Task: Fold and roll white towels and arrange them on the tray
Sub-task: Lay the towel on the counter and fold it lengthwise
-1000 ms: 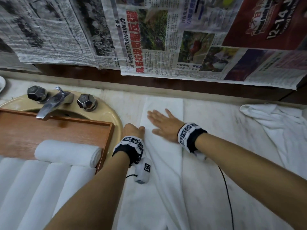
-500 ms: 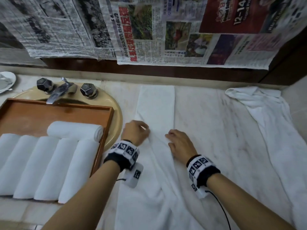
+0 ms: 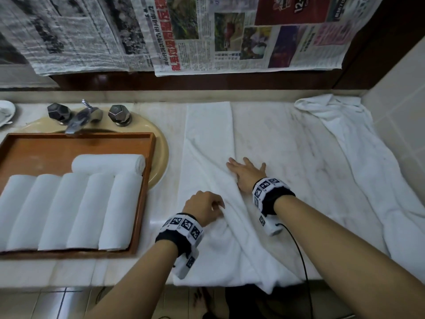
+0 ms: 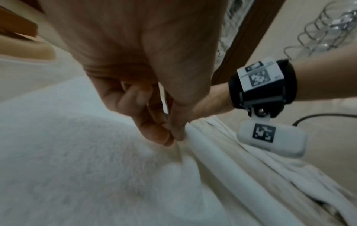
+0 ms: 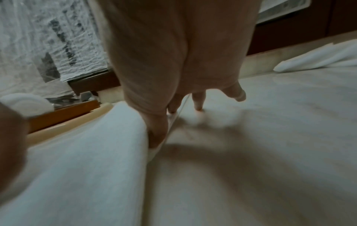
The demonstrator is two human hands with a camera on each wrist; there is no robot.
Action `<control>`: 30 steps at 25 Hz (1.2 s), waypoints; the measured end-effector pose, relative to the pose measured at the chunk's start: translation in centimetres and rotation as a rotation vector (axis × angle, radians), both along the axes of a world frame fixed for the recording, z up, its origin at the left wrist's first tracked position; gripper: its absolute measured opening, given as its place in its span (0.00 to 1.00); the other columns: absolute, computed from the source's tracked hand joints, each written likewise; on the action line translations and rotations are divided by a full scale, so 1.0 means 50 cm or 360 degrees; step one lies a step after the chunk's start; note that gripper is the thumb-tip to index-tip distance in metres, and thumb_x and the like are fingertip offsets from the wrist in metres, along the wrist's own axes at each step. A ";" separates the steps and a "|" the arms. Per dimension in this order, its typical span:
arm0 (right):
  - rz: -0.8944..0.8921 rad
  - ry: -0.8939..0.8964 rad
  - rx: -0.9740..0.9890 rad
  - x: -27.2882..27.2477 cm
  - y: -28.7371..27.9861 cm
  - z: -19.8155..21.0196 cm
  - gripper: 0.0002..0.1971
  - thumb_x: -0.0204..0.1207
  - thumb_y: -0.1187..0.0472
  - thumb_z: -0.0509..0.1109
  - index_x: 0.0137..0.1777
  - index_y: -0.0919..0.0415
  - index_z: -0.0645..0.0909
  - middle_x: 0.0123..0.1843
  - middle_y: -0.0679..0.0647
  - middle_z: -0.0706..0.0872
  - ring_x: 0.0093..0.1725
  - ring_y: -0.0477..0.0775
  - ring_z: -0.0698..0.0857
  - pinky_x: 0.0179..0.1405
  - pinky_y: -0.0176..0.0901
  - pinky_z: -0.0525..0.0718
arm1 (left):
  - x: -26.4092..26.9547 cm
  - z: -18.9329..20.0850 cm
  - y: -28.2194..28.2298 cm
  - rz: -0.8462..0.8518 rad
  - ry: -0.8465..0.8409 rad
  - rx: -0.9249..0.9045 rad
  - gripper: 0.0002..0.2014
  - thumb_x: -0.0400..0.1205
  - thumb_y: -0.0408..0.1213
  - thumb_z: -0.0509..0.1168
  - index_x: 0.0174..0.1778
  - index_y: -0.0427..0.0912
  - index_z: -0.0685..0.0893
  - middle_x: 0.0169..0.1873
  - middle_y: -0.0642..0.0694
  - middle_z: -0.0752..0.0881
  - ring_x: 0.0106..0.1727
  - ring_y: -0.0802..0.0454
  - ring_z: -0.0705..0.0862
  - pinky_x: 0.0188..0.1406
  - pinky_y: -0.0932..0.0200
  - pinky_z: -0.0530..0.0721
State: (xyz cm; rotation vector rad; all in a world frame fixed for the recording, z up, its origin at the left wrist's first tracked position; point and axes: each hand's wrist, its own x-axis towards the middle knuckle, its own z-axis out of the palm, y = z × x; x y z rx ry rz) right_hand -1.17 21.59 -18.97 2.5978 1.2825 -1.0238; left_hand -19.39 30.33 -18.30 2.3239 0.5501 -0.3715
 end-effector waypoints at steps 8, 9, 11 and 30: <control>0.0059 -0.0024 -0.0096 -0.003 0.002 0.005 0.44 0.78 0.61 0.71 0.86 0.44 0.45 0.86 0.37 0.40 0.86 0.59 0.40 0.71 0.87 0.42 | -0.127 -0.014 0.068 0.0106 0.0046 -0.0066 0.10 0.76 0.38 0.69 0.41 0.62 0.82 0.36 0.59 0.85 0.37 0.57 0.83 0.46 0.49 0.86; 0.0063 -0.0025 -0.0102 -0.004 0.004 0.005 0.45 0.78 0.61 0.71 0.86 0.45 0.45 0.86 0.38 0.39 0.85 0.59 0.40 0.71 0.87 0.43 | -0.132 -0.008 0.054 0.0054 0.0035 -0.0098 0.11 0.75 0.38 0.66 0.43 0.64 0.82 0.36 0.59 0.85 0.36 0.57 0.83 0.45 0.50 0.86; 0.0054 -0.0023 -0.0103 -0.005 0.005 0.003 0.45 0.79 0.62 0.71 0.86 0.45 0.44 0.86 0.38 0.39 0.85 0.59 0.40 0.71 0.87 0.42 | -0.128 0.002 0.011 -0.0141 0.0007 -0.0137 0.15 0.73 0.40 0.60 0.50 0.64 0.82 0.33 0.58 0.84 0.33 0.58 0.82 0.42 0.53 0.85; -0.0027 -0.0039 0.0026 -0.010 -0.025 -0.013 0.39 0.81 0.69 0.63 0.86 0.46 0.47 0.87 0.51 0.37 0.86 0.56 0.42 0.79 0.72 0.54 | -0.239 -0.006 0.000 0.0361 0.0153 -0.0811 0.19 0.71 0.24 0.75 0.44 0.42 0.70 0.44 0.40 0.79 0.29 0.47 0.80 0.24 0.57 0.80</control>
